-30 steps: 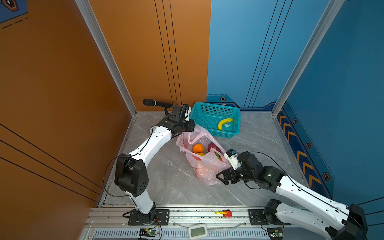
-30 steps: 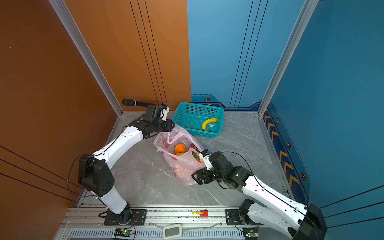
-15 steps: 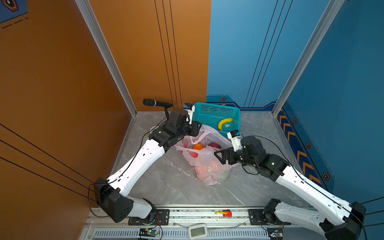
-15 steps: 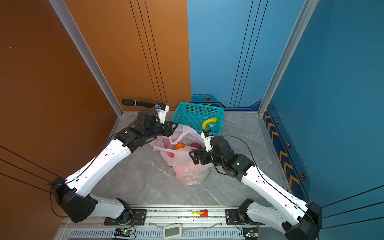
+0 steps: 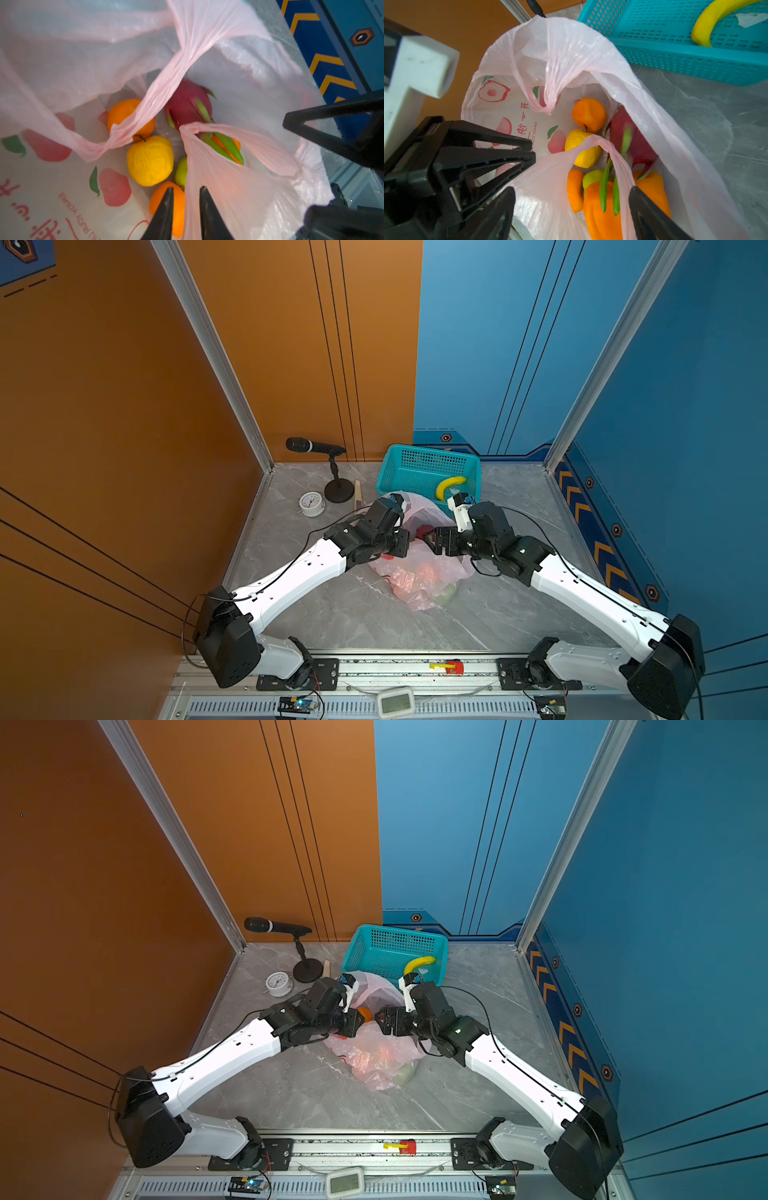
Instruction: Untie the knot of the plastic bag and take out the fruit
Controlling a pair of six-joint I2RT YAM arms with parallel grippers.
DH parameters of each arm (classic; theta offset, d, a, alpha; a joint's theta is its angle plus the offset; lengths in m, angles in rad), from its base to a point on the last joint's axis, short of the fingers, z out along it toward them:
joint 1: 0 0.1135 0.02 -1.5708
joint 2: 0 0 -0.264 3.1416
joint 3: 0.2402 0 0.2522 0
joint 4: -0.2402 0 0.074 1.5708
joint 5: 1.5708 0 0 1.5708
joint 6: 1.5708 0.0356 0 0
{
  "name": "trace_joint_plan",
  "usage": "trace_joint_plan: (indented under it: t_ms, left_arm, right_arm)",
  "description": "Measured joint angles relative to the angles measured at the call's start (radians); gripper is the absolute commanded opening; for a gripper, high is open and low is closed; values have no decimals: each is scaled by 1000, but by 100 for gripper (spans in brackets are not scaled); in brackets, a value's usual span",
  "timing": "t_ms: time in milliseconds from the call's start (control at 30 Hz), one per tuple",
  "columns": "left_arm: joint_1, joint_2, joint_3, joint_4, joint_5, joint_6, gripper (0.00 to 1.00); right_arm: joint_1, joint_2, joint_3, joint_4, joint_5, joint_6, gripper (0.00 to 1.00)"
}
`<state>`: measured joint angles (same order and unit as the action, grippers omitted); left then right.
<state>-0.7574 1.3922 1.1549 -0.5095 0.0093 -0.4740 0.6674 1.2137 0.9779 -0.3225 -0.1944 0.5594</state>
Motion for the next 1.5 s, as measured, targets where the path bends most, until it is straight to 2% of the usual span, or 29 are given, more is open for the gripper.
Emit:
trace_joint_plan:
  t_ms: [67, 267, 400, 600, 667, 700, 833, 1000, 1133, 1333, 1433, 1500]
  left_arm:
    - [-14, -6, -28, -7, 18, -21, 14]
    - [-93, -40, -130, 33, 126, -44, 8]
    - [-135, -41, -224, 96, 222, -51, 8]
    - [-159, -64, -276, 133, 270, -38, 20]
    - [-160, -87, -282, 143, 276, -24, 32]
    - [-160, -101, -283, 147, 279, -12, 35]
    - [-160, -164, -284, 153, 255, 39, 36]
    - [-153, -210, -274, 147, 175, 62, 36]
    - [-149, -196, -235, 147, 121, 63, 33]
    - [-146, -85, -168, 151, 37, 37, 29]
    - [-142, -40, -165, 150, 4, 15, 29]
    - [-137, -21, -164, 151, -11, 2, 33]
  right_arm:
    - [0, 0, -13, -2, -8, 0, 87]
    - [6, -2, -61, 2, -14, 11, 87]
    - [30, 11, -70, 0, -14, 21, 80]
    - [113, 19, -141, -8, -15, 21, 66]
    - [148, 23, -161, -23, -11, 18, 61]
    - [165, 23, -171, -26, -10, 16, 58]
    - [215, 23, -210, -25, -2, 14, 51]
    - [272, 21, -267, -24, 14, 13, 50]
    - [324, 21, -304, -24, 17, 13, 53]
    - [357, -16, -309, -25, 28, 8, 68]
    - [359, -79, -309, -25, 48, 3, 77]
    - [360, -115, -309, -25, 65, -3, 82]
